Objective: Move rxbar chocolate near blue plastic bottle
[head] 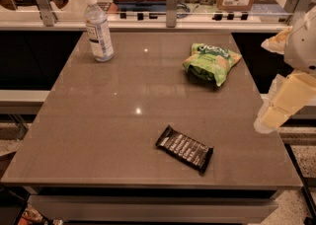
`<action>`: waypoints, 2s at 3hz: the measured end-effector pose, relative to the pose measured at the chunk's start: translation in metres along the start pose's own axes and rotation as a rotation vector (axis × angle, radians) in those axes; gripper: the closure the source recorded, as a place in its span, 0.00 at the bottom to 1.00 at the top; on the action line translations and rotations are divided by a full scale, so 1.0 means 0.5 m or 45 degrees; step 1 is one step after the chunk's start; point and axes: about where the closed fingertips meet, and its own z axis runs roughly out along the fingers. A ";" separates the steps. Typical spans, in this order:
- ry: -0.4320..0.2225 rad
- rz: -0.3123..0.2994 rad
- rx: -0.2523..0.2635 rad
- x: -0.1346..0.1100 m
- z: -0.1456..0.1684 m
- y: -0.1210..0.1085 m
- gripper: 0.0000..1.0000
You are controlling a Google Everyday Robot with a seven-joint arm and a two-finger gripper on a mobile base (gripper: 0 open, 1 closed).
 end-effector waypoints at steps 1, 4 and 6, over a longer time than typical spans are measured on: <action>-0.128 0.088 -0.027 -0.013 0.038 0.035 0.00; -0.367 0.346 -0.010 -0.018 0.185 0.124 0.00; -0.410 0.359 -0.021 -0.016 0.201 0.153 0.00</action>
Offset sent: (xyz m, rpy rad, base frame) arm -0.0312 0.0531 -0.0798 0.3720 -0.0058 -0.1291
